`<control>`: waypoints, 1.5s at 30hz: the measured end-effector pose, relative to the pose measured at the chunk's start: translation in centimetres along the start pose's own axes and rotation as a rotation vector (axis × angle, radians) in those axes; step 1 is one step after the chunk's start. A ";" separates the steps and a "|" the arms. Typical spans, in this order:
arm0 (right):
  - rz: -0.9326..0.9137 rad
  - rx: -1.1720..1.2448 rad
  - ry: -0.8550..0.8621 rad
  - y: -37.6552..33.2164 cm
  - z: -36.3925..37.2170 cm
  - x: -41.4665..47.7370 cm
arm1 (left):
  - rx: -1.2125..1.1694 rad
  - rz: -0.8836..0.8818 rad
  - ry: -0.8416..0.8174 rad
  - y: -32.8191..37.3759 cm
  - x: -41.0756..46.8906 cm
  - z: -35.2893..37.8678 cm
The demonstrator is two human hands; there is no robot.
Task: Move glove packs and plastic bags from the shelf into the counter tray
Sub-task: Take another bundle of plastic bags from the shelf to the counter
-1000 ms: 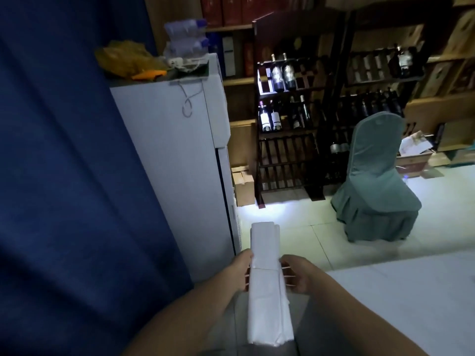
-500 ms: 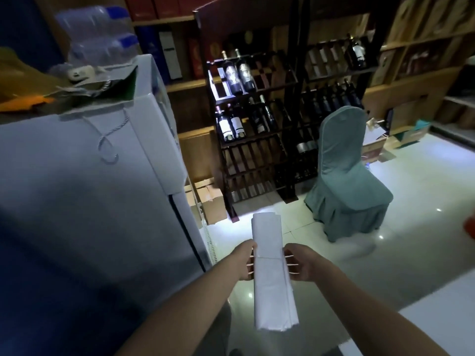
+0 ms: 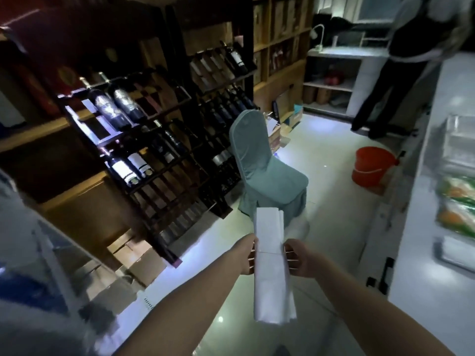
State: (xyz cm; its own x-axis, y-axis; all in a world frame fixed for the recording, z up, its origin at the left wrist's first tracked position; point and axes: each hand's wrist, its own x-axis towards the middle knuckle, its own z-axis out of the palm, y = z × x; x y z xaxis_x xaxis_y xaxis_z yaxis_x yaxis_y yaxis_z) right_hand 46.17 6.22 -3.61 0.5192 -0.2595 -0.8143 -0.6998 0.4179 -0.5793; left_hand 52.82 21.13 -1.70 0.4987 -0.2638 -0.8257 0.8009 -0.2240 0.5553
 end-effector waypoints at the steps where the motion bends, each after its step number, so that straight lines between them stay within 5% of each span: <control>1: 0.000 0.017 0.013 -0.9 -0.5 0.7 | 0.020 -0.007 -0.016 1.1 1.0 0.6; 18: -0.031 0.353 0.190 -15.9 -12.4 10.4 | 0.286 -0.004 -0.143 17.6 14.4 17.5; 27: -0.068 0.625 0.405 -17.0 -22.2 10.6 | 0.623 -0.055 -0.418 21.2 18.3 31.1; 35: -0.103 0.990 0.681 -14.8 -26.5 7.0 | 1.016 -0.062 -0.713 20.0 16.4 41.6; 45: -0.110 1.326 0.970 -6.0 -30.4 0.1 | 1.394 -0.049 -0.969 9.2 11.7 51.4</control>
State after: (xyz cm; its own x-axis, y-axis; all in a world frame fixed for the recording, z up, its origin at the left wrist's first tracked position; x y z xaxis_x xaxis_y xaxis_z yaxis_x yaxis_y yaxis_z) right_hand 35.51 -22.83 -1.26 -0.3046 -0.5377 -0.7862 0.4645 0.6368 -0.6154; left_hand 49.03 -32.27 -1.14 -0.3095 -0.5477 -0.7773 -0.3329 -0.7033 0.6281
